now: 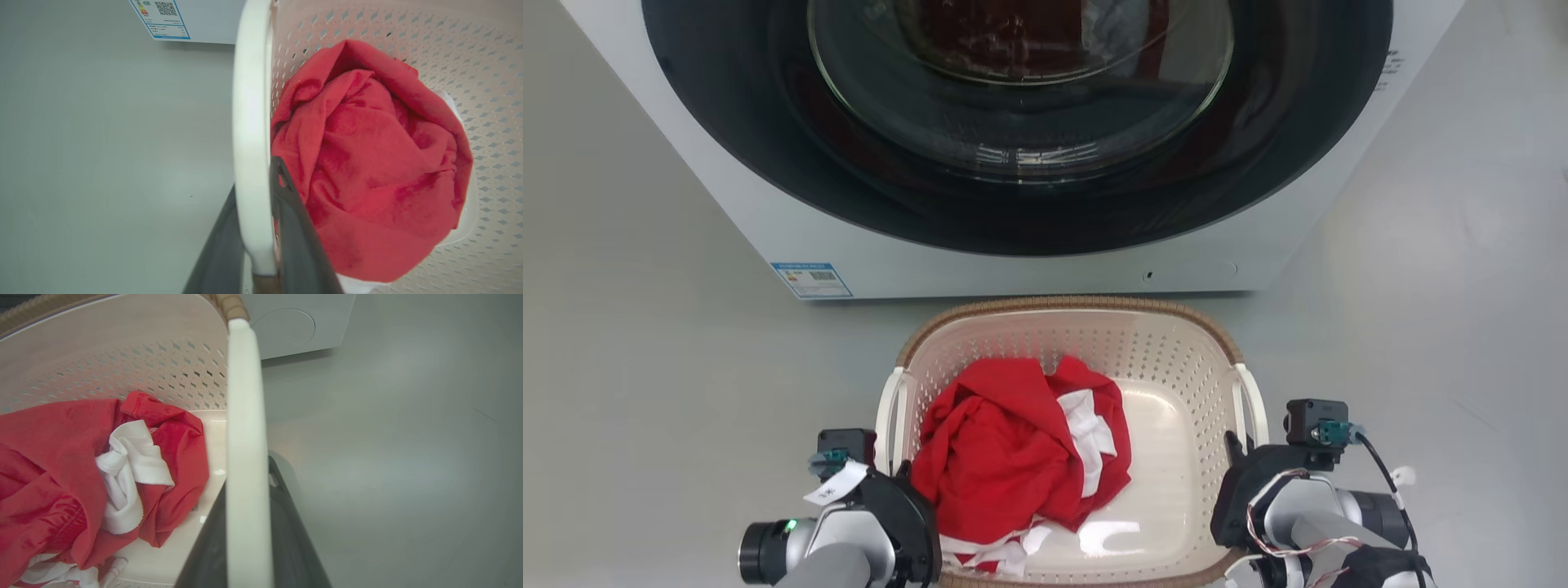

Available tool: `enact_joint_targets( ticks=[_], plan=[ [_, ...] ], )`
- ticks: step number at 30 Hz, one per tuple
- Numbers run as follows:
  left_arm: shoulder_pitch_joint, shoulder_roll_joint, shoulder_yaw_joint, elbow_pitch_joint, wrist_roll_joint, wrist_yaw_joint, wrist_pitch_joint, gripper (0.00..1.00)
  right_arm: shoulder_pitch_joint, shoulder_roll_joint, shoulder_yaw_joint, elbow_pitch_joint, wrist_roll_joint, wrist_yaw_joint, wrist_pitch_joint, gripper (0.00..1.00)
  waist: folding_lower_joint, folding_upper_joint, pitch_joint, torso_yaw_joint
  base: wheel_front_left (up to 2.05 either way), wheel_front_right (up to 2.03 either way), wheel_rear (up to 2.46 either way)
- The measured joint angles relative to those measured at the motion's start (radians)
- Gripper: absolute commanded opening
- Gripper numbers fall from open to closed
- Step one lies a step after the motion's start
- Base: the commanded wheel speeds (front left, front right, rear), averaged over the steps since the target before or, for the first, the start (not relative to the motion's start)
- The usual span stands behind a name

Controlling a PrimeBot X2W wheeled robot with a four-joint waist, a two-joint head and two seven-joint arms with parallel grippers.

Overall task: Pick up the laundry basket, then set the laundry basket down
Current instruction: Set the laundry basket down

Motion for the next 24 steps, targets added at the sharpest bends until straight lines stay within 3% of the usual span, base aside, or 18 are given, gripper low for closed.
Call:
enact_joint_targets(
  ticks=[24],
  plan=[
    [-0.284, 0.000, 0.018, 0.013, 0.026, -0.001, -0.054, 0.00, -0.290, -0.001, -0.013, 0.066, -0.043, 0.001, -0.042, 0.00, -0.0001, 0.0000, 0.384, 0.035, 0.00, 0.00, 0.00]
  ],
)
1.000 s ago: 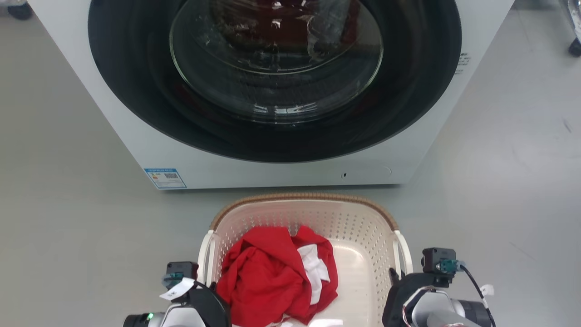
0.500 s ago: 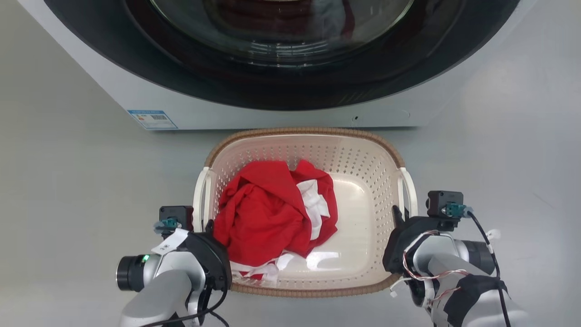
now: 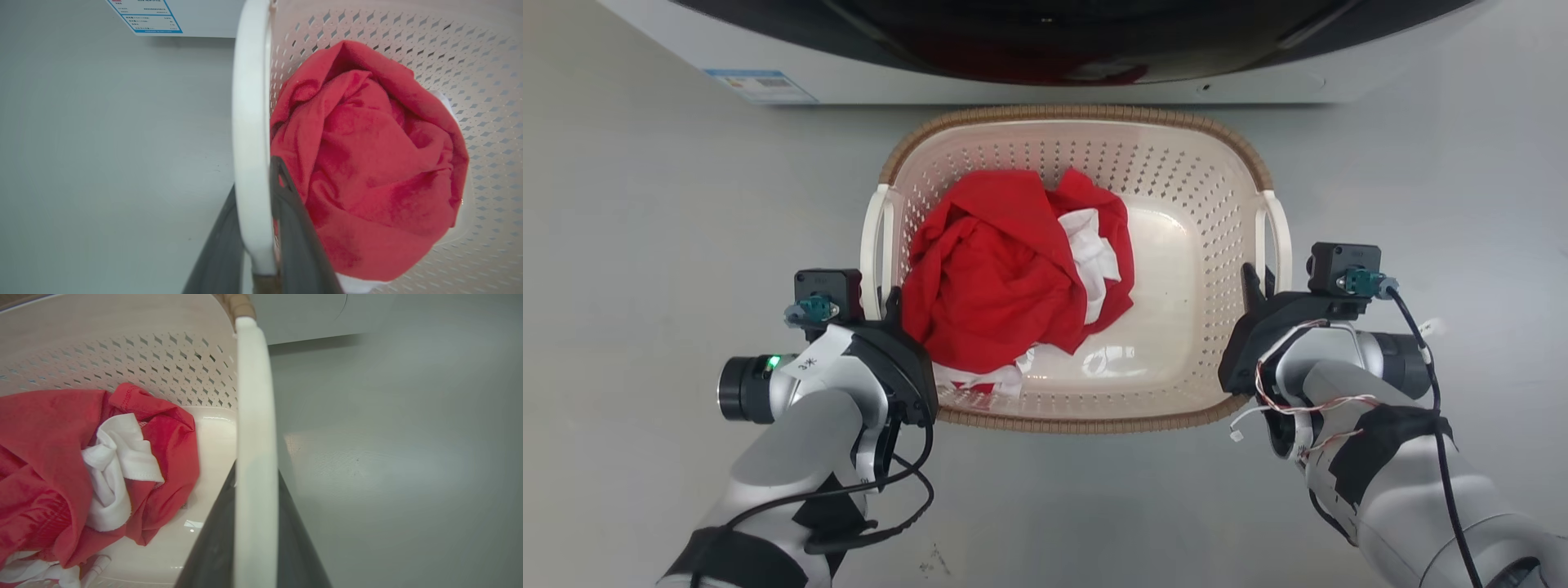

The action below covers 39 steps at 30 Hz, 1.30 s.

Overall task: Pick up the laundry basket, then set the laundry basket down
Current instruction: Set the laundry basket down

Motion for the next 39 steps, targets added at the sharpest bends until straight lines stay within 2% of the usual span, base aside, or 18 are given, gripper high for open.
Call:
enact_joint_targets(
  ticks=[8, 15, 29, 30, 32, 33, 34, 35, 36, 37, 39],
  plan=[
    [-0.079, 0.000, 0.008, 0.004, 0.006, 0.000, -0.017, 0.00, -0.088, -0.004, 0.000, 0.015, -0.015, 0.000, -0.009, 0.00, 0.0000, 0.0000, 0.119, 0.013, 0.00, 0.00, 0.00],
    [-0.094, -0.003, 0.008, 0.018, 0.007, -0.009, -0.036, 0.00, -0.098, -0.003, 0.002, 0.024, -0.021, 0.000, -0.032, 0.00, -0.0002, -0.0001, 0.201, 0.024, 0.00, 0.00, 0.00],
    [-0.128, -0.006, 0.009, 0.041, 0.009, -0.026, -0.054, 0.00, -0.131, -0.009, 0.007, 0.019, -0.024, 0.000, -0.057, 0.00, -0.0003, -0.0003, 0.235, 0.039, 0.00, 0.00, 0.00],
    [-0.128, -0.006, 0.009, 0.043, 0.011, -0.026, -0.054, 0.00, -0.131, -0.009, 0.009, 0.018, -0.024, 0.000, -0.057, 0.02, -0.0003, -0.0003, 0.235, 0.039, 0.00, 0.00, 0.00],
    [-0.129, -0.008, 0.007, 0.048, 0.014, -0.026, -0.054, 0.00, -0.131, -0.010, 0.012, 0.017, -0.024, 0.000, -0.057, 0.33, -0.0003, -0.0002, 0.233, 0.040, 0.00, 0.00, 0.00],
    [-0.129, -0.008, 0.006, 0.050, 0.016, -0.026, -0.058, 0.13, -0.130, -0.010, 0.014, 0.015, -0.024, 0.000, -0.052, 0.46, -0.0002, -0.0002, 0.232, 0.041, 0.00, 0.00, 0.00],
    [-0.130, -0.008, 0.005, 0.053, 0.018, -0.026, -0.062, 0.39, -0.128, -0.008, 0.016, 0.012, -0.024, 0.000, -0.048, 0.99, -0.0001, -0.0002, 0.231, 0.041, 0.00, 0.00, 0.00],
    [-0.130, -0.008, 0.002, 0.057, 0.019, -0.026, -0.062, 0.56, -0.125, -0.008, 0.016, 0.009, -0.024, 0.000, -0.048, 1.00, 0.0000, -0.0001, 0.229, 0.041, 0.00, 0.00, 0.00],
    [-0.129, -0.010, -0.002, 0.060, 0.021, -0.027, -0.062, 0.90, -0.121, -0.006, 0.018, 0.004, -0.024, 0.001, -0.048, 1.00, 0.0000, -0.0001, 0.226, 0.041, 0.00, 0.00, 0.00],
    [-0.129, -0.015, -0.003, 0.062, 0.024, -0.033, -0.062, 1.00, -0.116, 0.000, 0.020, -0.001, -0.024, 0.001, -0.048, 1.00, 0.0000, -0.0001, 0.222, 0.041, 0.00, 0.00, 0.00],
    [-0.129, -0.023, -0.003, 0.063, 0.030, -0.034, -0.063, 1.00, -0.106, 0.008, 0.023, -0.005, -0.024, 0.002, -0.048, 1.00, 0.0000, -0.0002, 0.213, 0.041, 0.00, 0.00, 0.00]
  ],
)
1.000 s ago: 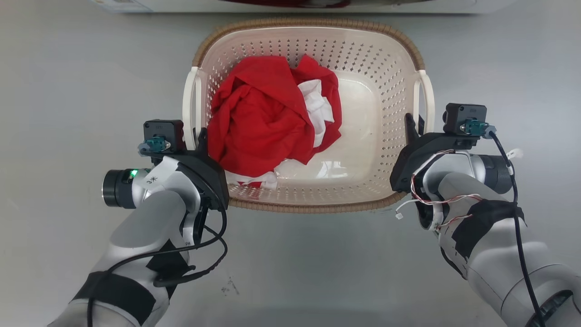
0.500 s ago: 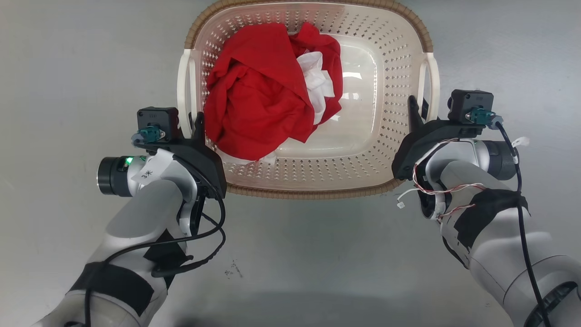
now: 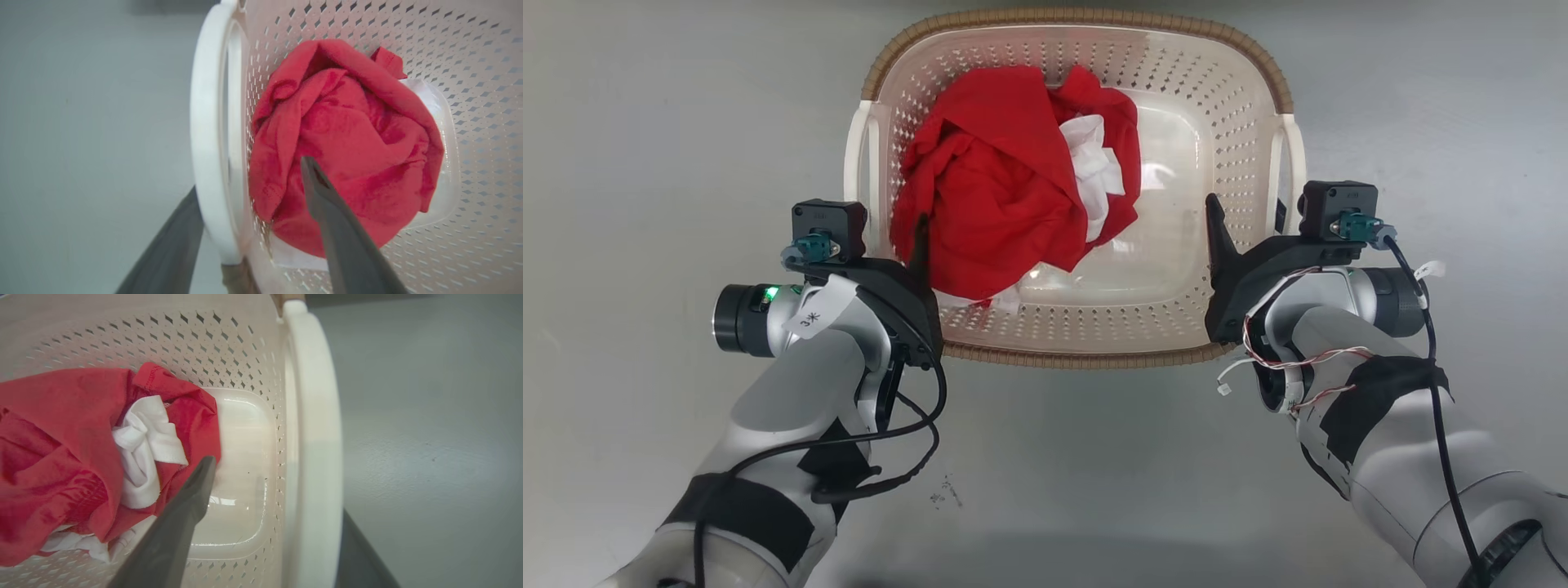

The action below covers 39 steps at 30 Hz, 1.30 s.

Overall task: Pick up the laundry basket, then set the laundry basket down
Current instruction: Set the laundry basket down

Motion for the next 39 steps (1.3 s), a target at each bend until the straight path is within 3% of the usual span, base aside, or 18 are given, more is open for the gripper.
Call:
enact_joint_targets(
  ticks=[30, 39],
  plan=[
    [0.035, -0.010, 0.013, 0.042, 0.000, -0.019, -0.017, 1.00, 0.062, 0.012, 0.011, 0.003, 0.016, 0.005, -0.001, 1.00, -0.0002, 0.0000, -0.172, -0.014, 0.00, 0.00, 0.00],
    [0.070, -0.009, 0.024, 0.044, -0.003, -0.045, -0.017, 1.00, 0.086, 0.012, 0.008, -0.002, 0.034, 0.005, -0.001, 1.00, -0.0002, -0.0001, -0.226, -0.029, 0.00, 0.00, 0.00]
  ],
)
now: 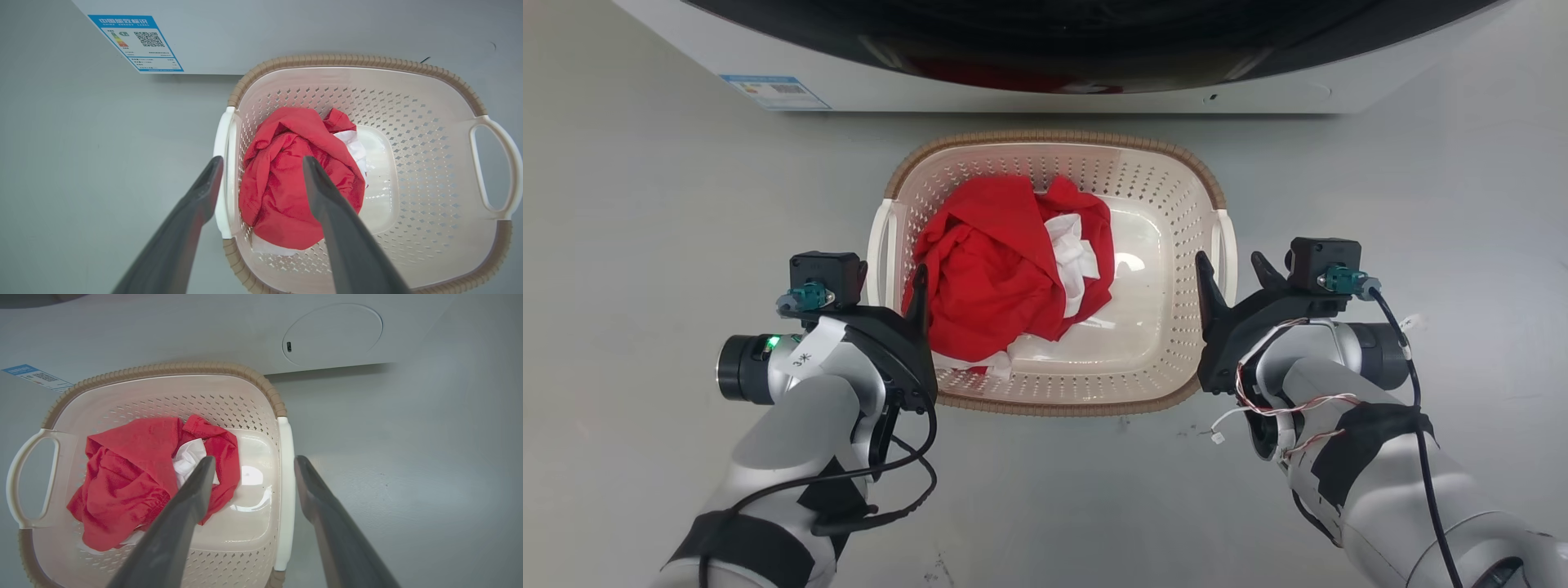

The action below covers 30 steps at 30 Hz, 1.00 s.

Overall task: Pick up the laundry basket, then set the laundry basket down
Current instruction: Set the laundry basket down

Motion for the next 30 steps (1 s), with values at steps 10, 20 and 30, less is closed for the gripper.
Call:
enact_joint_targets(
  ticks=[10, 20, 30],
  plan=[
    [0.045, 0.002, 0.041, -0.046, -0.018, -0.018, 0.000, 1.00, 0.033, 0.001, -0.026, -0.028, 0.008, 0.017, 0.000, 1.00, 0.0000, 0.0000, -0.091, -0.023, 0.00, 0.00, 0.00],
    [0.144, 0.028, 0.095, -0.120, -0.007, -0.024, 0.000, 1.00, 0.087, 0.001, -0.100, -0.056, -0.003, 0.040, -0.001, 1.00, 0.0000, 0.0000, -0.204, -0.051, 0.00, 0.00, 0.00],
    [0.276, 0.051, 0.158, -0.211, 0.034, -0.004, 0.000, 1.00, 0.190, 0.001, -0.159, -0.098, -0.048, 0.052, -0.001, 1.00, 0.0000, 0.0000, -0.318, -0.073, 0.00, 0.00, 0.00]
  ],
)
